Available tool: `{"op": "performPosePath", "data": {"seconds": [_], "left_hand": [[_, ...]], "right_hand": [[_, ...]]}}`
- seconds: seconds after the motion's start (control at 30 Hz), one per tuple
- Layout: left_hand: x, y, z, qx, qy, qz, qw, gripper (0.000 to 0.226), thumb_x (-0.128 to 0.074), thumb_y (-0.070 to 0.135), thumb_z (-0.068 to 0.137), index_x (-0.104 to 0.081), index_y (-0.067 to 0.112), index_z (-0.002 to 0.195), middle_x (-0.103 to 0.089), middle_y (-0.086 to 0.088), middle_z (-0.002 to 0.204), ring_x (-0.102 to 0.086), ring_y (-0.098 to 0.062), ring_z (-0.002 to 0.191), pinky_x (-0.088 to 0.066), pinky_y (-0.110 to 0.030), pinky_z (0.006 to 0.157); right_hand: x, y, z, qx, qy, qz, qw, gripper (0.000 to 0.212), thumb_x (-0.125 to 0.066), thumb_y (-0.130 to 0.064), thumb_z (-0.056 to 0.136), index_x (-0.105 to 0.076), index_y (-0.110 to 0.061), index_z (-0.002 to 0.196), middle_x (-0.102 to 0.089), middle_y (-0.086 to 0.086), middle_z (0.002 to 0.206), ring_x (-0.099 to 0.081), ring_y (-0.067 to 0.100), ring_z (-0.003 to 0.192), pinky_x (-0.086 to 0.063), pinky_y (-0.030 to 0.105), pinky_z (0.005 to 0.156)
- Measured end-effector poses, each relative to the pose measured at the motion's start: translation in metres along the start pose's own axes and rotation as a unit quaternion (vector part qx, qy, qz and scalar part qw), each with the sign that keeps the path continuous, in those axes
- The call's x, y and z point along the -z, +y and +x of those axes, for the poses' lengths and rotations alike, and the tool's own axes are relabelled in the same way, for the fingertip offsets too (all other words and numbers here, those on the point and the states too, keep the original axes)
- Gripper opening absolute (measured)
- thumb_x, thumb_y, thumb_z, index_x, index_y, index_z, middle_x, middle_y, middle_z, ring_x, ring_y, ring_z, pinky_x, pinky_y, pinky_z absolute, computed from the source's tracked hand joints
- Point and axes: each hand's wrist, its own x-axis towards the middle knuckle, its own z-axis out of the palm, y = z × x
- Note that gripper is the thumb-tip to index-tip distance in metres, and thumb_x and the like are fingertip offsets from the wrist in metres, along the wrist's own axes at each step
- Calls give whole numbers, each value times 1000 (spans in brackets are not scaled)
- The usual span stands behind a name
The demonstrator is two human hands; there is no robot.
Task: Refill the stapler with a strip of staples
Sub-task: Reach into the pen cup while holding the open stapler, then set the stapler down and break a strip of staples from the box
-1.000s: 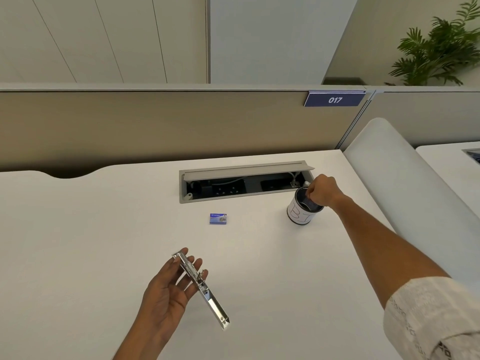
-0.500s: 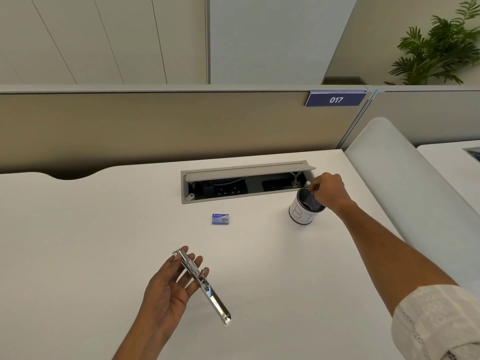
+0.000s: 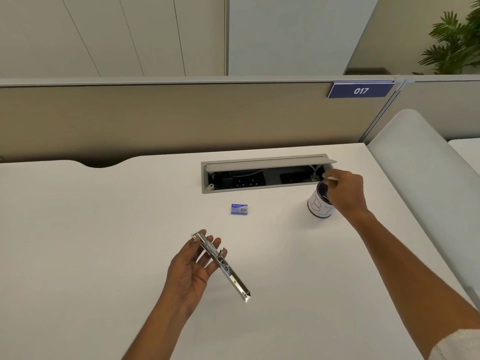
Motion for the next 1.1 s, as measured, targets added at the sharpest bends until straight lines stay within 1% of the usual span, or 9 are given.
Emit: {"op": "performPosePath", "data": {"seconds": [0.13,0.3,0.43,0.57,0.67,0.77,0.9,1.0,1.1], "left_hand": [[-2,3,-1,-14,10,-14,1000,18,-59,8,101,-70,-3,112,-77,-18,96,-78,-35,98,-65,-50,70],[-8,7,-4,-40,17,-51,998,15,-57,7,102,-68,-1,109,-77,-17,95,-78,-34,99,-66,-51,70],[-9,12,-4,-67,23,-78,994,13,-58,6,102,-67,0,107,-78,-15,91,-78,-34,98,-66,-50,71],[-9,17,-4,-82,24,-99,991,13,-58,6,103,-67,0,108,-79,-16,92,-78,-35,99,-66,-50,70],[-6,21,-4,-87,24,-113,990,12,-60,6,102,-69,1,108,-80,-17,95,-78,-35,101,-66,-51,73],[4,25,-3,-94,22,-112,989,13,-62,6,100,-70,2,111,-79,-17,103,-76,-35,106,-66,-50,75],[28,30,2,-105,19,-70,992,17,-63,1,99,-70,0,114,-78,-17,112,-76,-31,107,-66,-42,81],[52,31,5,-107,20,-33,993,23,-65,-6,96,-68,-1,118,-76,-20,116,-75,-29,109,-65,-34,83],[76,31,8,-123,15,29,992,35,-64,-10,95,-65,7,125,-77,-22,113,-75,-27,106,-63,-32,88]], "right_hand": [[-2,-47,-43,26,4,118,993,15,-70,-11,89,-77,-7,103,-78,6,97,-71,15,86,-45,3,77],[-17,-107,-127,30,-186,259,947,16,-72,-34,90,-78,-22,98,-77,-13,97,-71,-2,94,-57,13,77],[-36,-134,-183,-3,-240,351,905,21,-76,-33,87,-76,-21,104,-76,-13,103,-71,2,99,-60,20,78],[-48,-140,-206,25,-240,328,914,36,-82,-42,79,-72,-29,111,-73,-19,108,-69,3,97,-58,16,74],[-56,-142,-208,63,-208,298,930,25,-82,-33,81,-74,-33,104,-73,-22,95,-68,7,88,-54,16,69],[-62,-144,-203,102,-187,276,937,15,-79,-26,84,-76,-32,97,-72,-13,82,-65,12,78,-50,21,66],[-71,-144,-190,124,-195,259,938,14,-78,-20,84,-77,-30,94,-67,-7,73,-59,11,72,-44,17,65],[-80,-142,-183,112,-222,250,936,15,-78,-16,83,-79,-28,94,-69,-4,78,-62,11,75,-47,19,69],[-89,-139,-180,108,-244,238,934,19,-79,-13,83,-80,-23,99,-71,-5,82,-63,11,76,-47,17,72]]}}
